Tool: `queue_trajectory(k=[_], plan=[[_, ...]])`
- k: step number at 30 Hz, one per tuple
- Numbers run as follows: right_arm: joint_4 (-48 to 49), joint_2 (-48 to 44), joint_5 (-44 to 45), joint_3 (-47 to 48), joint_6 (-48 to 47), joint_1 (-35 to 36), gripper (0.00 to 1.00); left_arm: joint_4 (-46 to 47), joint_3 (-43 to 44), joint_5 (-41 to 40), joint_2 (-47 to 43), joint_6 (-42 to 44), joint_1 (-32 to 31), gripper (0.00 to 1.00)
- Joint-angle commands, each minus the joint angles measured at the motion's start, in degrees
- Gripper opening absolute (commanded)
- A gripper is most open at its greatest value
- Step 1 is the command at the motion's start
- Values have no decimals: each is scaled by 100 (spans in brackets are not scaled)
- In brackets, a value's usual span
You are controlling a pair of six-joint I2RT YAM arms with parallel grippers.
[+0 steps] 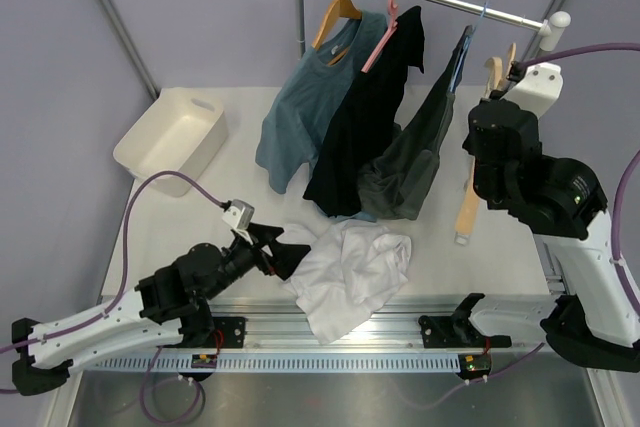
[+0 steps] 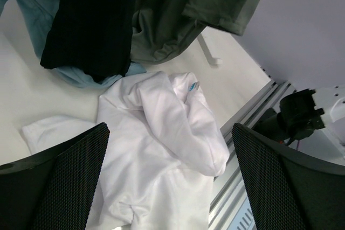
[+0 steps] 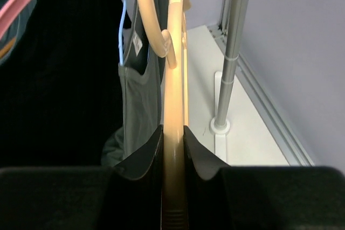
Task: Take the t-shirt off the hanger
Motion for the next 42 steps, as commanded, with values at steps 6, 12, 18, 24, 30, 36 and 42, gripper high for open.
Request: queue_trajectory(k=[6, 12, 18, 24, 30, 36, 42], plan=[[901, 399, -399, 552, -852, -871, 0, 355, -234, -172, -131, 312, -14, 99], [1059, 750, -487, 701, -923, -1073, 0, 294, -295, -58, -148, 470, -14, 99], [1075, 1076, -1129, 816, -571, -1653, 0, 443, -374, 4, 9, 488, -23, 99], [1234, 1208, -1691, 930, -579, -2146, 0, 452, -278, 83, 326, 576, -14, 99], [1165, 1462, -1920, 1342, -702, -2366, 0, 549, -295, 250, 388, 603, -23, 99], [1103, 1621, -1902, 1685, -878, -2409, 0, 566, -339, 285, 379, 585, -23, 99], [831, 1919, -1964, 2090, -747, -2576, 0, 566, -348, 312, 361, 602, -23, 99]])
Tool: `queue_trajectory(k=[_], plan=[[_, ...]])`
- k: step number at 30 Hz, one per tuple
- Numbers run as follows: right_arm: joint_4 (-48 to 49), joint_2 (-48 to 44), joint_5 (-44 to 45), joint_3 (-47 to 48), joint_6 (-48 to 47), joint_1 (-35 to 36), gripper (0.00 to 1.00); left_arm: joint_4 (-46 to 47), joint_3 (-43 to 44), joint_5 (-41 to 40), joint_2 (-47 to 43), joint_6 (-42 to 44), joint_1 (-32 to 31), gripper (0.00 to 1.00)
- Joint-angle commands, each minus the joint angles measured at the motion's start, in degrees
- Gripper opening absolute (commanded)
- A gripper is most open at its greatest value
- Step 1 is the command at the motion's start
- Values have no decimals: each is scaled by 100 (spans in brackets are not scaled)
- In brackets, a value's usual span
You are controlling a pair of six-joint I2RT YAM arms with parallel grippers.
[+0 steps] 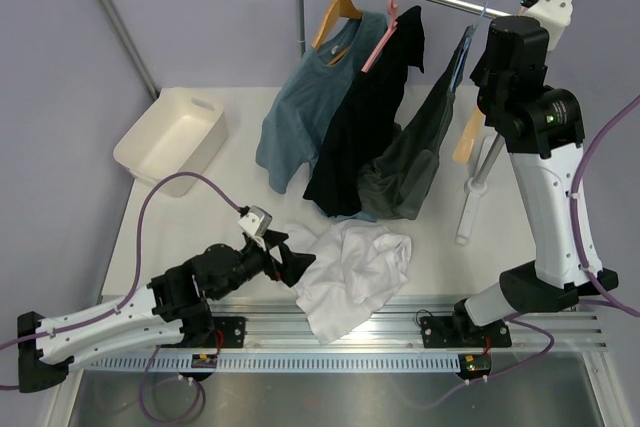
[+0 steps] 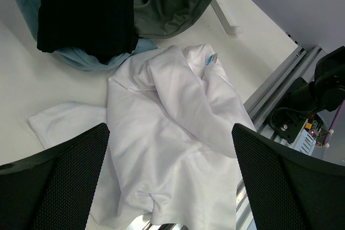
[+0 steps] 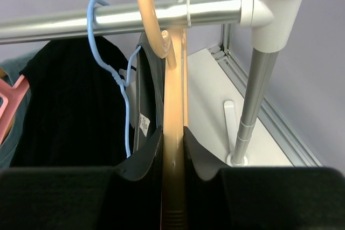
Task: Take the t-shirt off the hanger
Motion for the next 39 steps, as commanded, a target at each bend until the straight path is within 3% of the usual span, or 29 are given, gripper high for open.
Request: queue_trajectory(k=[1, 36, 39], plan=[[-94, 101, -98, 254, 1, -128, 0, 398, -5, 49, -19, 82, -14, 99], [-86, 110, -326, -580, 133, -639, 0, 327, -145, 111, -379, 91, -23, 99], [-86, 75, -195, -607, 124, -639, 3, 328, -128, 93, -344, 100, -14, 99]])
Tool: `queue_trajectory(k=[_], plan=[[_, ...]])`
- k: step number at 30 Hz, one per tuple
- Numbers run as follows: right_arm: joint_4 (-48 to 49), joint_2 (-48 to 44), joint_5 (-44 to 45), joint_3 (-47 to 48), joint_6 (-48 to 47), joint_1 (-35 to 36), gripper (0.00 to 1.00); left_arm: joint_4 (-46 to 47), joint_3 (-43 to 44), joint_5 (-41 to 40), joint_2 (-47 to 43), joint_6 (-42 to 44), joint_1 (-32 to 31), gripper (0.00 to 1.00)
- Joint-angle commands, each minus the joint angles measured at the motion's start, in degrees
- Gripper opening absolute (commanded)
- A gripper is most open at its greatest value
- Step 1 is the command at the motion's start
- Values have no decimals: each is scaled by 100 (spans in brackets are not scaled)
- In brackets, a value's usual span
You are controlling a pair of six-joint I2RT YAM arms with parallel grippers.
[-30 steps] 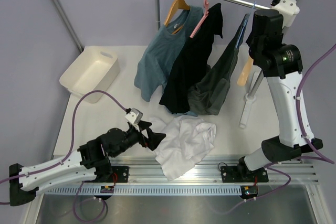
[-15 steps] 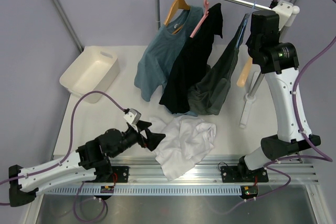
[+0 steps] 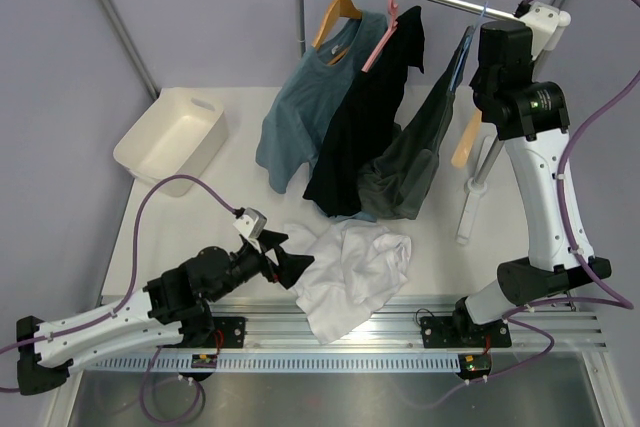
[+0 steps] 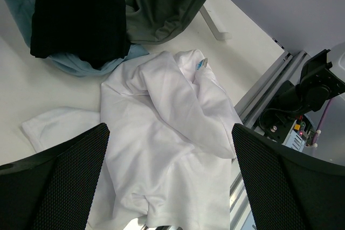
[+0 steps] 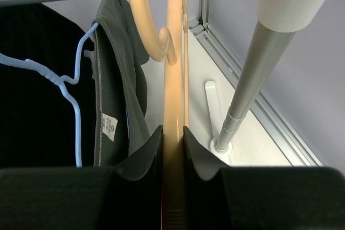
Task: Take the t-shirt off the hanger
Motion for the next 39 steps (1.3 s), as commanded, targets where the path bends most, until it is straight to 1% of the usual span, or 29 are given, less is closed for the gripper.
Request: queue_trajectory(k=[1, 3, 6, 13, 14, 15, 16, 17, 19, 20, 21, 23, 24, 28, 29, 30, 33, 36, 39], plan=[[28, -170, 68, -52, -107, -55, 3, 251, -1, -18, -25, 78, -14, 99], [72, -205, 112, -87, -204, -81, 3, 260, -1, 17, -16, 87, -14, 99], [134, -258, -63, -254, -274, -108, 2, 260, 8, 17, -16, 95, -14, 99], [-78, -73, -195, -324, -178, -117, 3, 260, -18, 61, -34, 60, -23, 99], [-60, -108, -213, -368, -143, -117, 7, 260, -27, 61, -43, 60, -23, 99], [-51, -108, -239, -386, -134, -117, 13, 260, -27, 61, -43, 69, -23, 99], [-34, -126, -266, -377, -134, -117, 21, 260, -27, 52, -60, 69, -23, 99], [-16, -135, -292, -368, -169, -117, 33, 260, -27, 61, -69, 78, -23, 99], [-42, -135, -301, -325, -196, -108, 43, 269, -19, 70, -69, 86, -23, 99], [-68, -126, -292, -246, -222, -116, 58, 260, -10, 70, -69, 87, -23, 99], [-103, -126, -301, -202, -231, -117, 65, 260, -18, 79, -69, 87, -23, 99], [-218, -126, -310, -79, -240, -117, 72, 251, -10, 96, -60, 78, -23, 99], [-244, -143, -310, -61, -239, -117, 79, 260, -10, 96, -69, 78, -23, 99], [-446, -415, -380, -34, -213, -117, 91, 251, -27, 70, -69, 87, -23, 99], [-507, -486, -554, -26, -187, -117, 94, 260, -19, 53, -60, 87, -23, 99], [-743, -530, -669, 0, -135, -117, 99, 251, -10, 44, -60, 104, -14, 99], [-1270, -880, -1003, 115, 94, -117, 100, 216, 8, -27, -87, 122, -14, 99], [-1212, -1503, -1407, -340, 314, -117, 100, 277, -62, -62, -200, 122, -14, 99], [-1360, -1742, -1452, -167, 227, -117, 99, 208, -89, -149, -350, 139, -14, 99]])
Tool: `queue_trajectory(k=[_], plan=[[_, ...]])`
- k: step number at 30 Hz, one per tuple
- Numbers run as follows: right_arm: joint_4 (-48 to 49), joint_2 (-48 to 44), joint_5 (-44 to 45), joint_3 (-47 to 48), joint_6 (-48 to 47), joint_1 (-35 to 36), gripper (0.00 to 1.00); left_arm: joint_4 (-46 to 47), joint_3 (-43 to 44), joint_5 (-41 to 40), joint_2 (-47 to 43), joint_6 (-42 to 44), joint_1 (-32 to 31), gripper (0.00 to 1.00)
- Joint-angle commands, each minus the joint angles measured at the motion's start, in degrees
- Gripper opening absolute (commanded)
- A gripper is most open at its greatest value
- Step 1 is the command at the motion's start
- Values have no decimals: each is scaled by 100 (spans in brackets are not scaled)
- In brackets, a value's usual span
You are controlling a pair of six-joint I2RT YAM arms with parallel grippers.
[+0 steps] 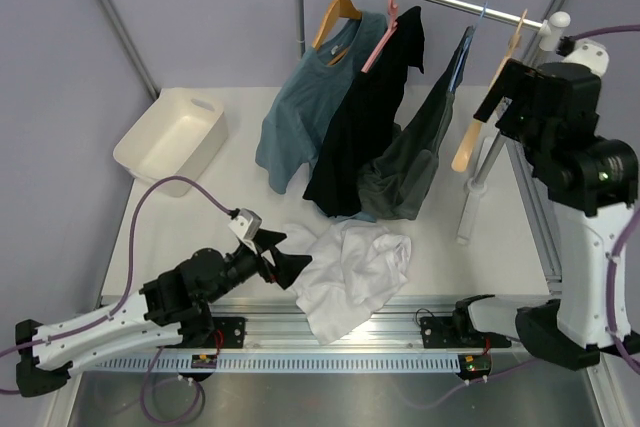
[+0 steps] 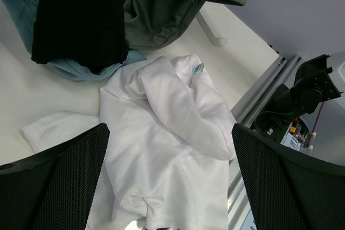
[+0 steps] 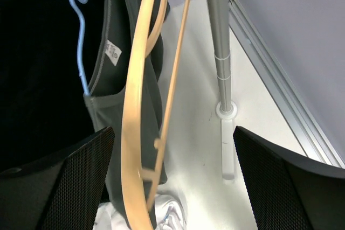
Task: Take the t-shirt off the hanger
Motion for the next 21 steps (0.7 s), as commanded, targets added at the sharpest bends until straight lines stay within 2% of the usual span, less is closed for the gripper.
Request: queue_trajectory(k=[1, 2, 5, 7, 11, 14, 15, 16, 18, 21], plan=[[-394, -264, -283, 453, -20, -33, 99, 166, -69, -193, -289, 137, -23, 99], [-526, -263, -300, 456, -90, -33, 99, 165, -87, -220, -290, 146, -14, 99], [-1227, 428, -590, 1769, -284, -33, 99, 131, -104, -352, -474, 190, -23, 99], [-1449, 650, -948, 2168, -363, -25, 100, 87, -87, -501, -518, 199, -23, 99], [-1056, 476, -1539, 1803, -443, 10, 99, -290, 97, -896, -142, 94, -23, 99], [-958, 352, -1138, 1547, -539, 658, 100, -580, 440, -836, 648, -21, -23, 99], [-932, 361, -883, 1485, -583, 1000, 100, -625, 519, -635, 894, -90, -23, 99], [-966, 370, -576, 1450, -575, 1682, 100, -660, 676, -503, 1419, -117, -23, 99], [-984, 353, -451, 1388, -382, 2327, 99, -661, 879, -177, 1931, -240, -23, 99], [-581, -200, -774, 897, -153, 2594, 99, -573, 1020, -369, 2749, -372, -338, 99]])
